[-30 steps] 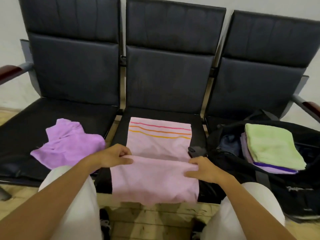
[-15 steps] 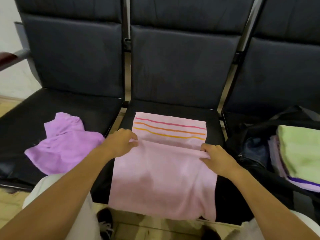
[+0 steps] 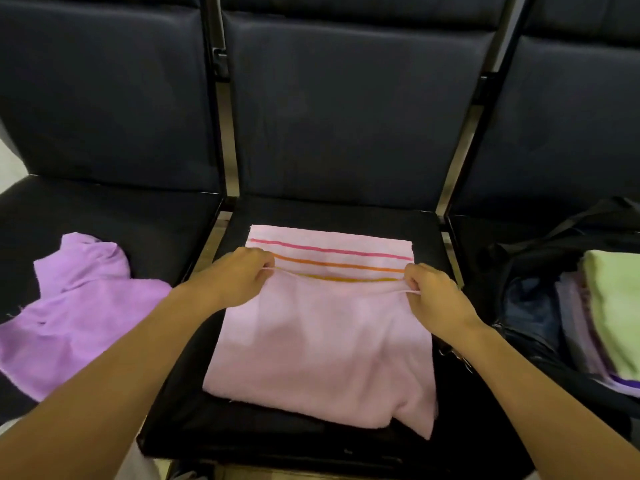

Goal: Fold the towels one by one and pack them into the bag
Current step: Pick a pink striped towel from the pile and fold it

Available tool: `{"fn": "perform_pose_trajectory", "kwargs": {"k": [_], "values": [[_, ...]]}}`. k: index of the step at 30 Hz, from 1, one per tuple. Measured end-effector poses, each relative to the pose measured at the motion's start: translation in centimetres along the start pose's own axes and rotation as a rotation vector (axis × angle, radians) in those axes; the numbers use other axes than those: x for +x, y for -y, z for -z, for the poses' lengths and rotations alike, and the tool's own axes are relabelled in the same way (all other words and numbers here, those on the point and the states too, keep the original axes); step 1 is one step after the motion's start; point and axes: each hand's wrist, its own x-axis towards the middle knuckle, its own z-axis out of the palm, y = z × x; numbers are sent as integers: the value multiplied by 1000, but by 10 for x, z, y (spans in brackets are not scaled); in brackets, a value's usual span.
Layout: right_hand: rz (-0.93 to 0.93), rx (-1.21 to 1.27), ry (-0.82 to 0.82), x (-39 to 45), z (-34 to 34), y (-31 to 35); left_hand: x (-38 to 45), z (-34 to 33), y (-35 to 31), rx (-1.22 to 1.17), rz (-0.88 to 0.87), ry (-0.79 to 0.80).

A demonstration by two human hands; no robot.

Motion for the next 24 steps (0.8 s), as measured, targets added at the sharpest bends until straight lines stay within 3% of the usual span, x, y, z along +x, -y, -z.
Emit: {"fn": "perform_pose_trajectory", "kwargs": {"k": [6, 14, 24], "values": [[-27, -113, 300, 8, -16, -5, 14, -14, 11, 39, -27, 226], [31, -90, 404, 13, -21, 0, 17, -20, 27, 84, 81, 400], [2, -25, 503, 14, -23, 13, 6, -11, 36, 150, 122, 497]]}}
